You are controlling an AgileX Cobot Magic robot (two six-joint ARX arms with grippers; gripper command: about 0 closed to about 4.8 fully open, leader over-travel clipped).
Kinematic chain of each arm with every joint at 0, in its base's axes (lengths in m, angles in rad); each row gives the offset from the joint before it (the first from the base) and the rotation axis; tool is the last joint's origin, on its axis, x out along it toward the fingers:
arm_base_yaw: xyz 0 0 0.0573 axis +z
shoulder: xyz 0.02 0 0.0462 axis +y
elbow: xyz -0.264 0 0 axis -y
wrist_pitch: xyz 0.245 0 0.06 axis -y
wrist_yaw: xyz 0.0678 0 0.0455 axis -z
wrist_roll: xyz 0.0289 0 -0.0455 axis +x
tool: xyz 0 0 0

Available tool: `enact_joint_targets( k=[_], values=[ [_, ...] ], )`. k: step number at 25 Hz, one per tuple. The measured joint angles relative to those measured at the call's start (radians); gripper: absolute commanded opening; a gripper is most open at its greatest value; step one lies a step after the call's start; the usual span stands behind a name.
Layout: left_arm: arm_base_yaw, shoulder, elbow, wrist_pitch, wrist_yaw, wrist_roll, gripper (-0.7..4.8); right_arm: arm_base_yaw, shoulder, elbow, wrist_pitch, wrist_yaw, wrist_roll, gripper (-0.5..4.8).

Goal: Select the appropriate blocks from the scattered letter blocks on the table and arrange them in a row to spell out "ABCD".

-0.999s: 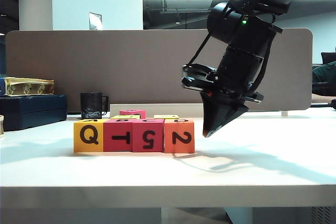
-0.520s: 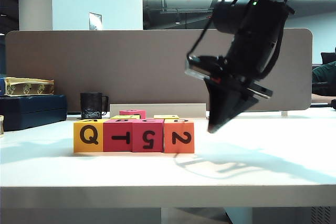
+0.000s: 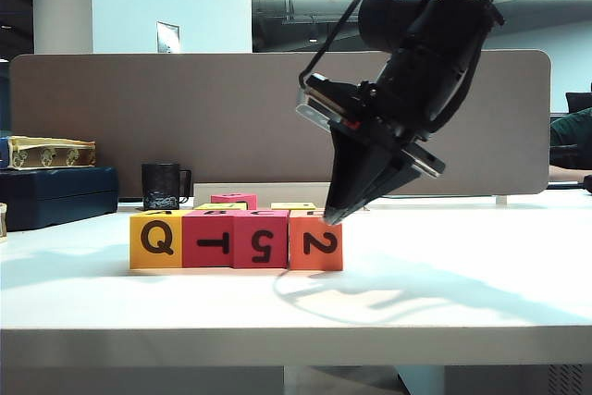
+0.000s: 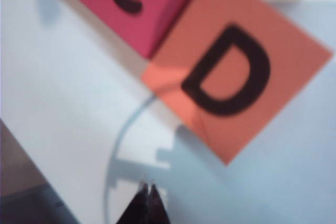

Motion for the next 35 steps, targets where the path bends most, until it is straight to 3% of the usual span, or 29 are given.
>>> enact_joint_targets(
  k=[5, 35],
  values=[
    [0.0, 0.0, 0.0, -0.025, 0.0, 0.0, -0.06, 0.018, 0.0, 0.0, 0.066, 0.074, 0.0, -0.02],
    [0.0, 0.0, 0.0, -0.051, 0.0, -0.001, -0.06, 0.031, 0.011, 0.001, 0.114, 0.102, 0.007, -0.02]
  ],
)
